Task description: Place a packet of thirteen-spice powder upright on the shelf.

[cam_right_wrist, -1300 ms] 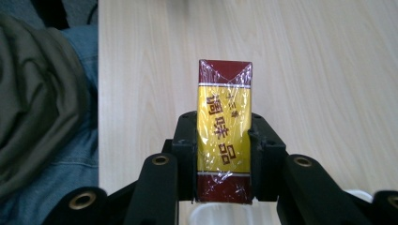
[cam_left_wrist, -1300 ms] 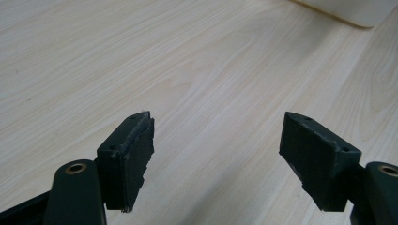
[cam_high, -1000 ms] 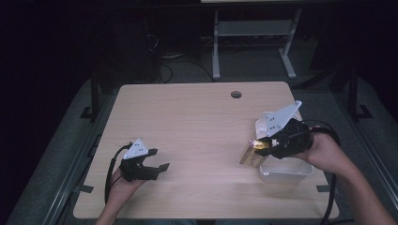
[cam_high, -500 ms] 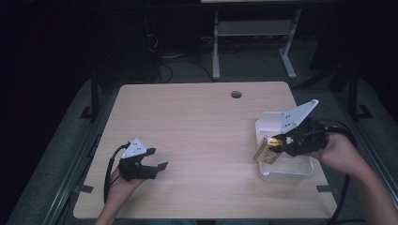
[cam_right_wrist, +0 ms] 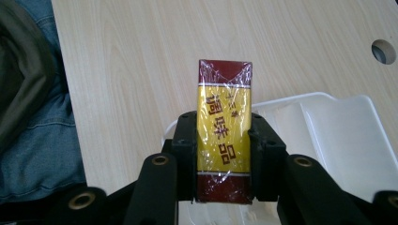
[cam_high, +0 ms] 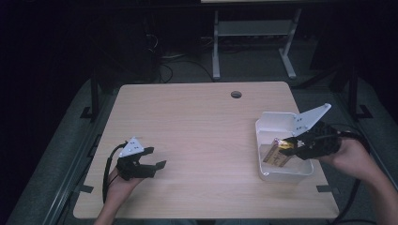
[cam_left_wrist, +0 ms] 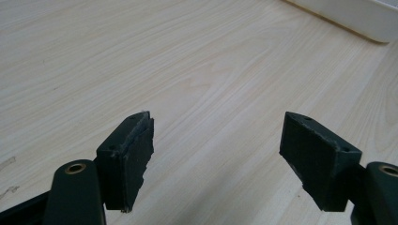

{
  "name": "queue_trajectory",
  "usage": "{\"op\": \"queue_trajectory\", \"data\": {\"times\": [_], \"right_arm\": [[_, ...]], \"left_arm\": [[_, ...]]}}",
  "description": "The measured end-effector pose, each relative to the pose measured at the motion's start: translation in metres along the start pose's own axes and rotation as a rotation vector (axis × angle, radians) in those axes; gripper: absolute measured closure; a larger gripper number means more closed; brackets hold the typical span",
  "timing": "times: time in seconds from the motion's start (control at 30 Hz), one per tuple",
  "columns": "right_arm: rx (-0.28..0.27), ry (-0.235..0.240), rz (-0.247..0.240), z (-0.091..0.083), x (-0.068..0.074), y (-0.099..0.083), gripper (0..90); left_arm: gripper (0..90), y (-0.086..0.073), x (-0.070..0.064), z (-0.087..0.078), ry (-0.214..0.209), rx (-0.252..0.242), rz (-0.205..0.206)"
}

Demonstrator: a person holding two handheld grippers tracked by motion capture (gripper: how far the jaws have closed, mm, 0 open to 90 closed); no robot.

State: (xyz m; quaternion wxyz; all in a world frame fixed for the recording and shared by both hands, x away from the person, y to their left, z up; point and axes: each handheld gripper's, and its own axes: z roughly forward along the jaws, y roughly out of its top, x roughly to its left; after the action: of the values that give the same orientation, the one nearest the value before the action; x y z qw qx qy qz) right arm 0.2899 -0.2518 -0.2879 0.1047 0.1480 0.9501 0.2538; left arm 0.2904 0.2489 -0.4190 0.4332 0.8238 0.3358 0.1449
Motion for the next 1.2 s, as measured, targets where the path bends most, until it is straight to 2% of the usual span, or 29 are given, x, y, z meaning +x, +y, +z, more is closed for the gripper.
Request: {"op": "queue_trajectory", "data": {"times": [0.57,1.2], "right_arm": [[0.022,0.017,0.018,0.006,0.001,-0.012,67.5],[0.061,0.032,0.058,0.029,-0.003,-0.029,67.0]], "left_arm": [[25.4,0.000,0.001,-0.001,0.001,-0.006,-0.010],[25.4,-0.001,0.001,0.000,-0.001,-0.004,-0.014]]}}
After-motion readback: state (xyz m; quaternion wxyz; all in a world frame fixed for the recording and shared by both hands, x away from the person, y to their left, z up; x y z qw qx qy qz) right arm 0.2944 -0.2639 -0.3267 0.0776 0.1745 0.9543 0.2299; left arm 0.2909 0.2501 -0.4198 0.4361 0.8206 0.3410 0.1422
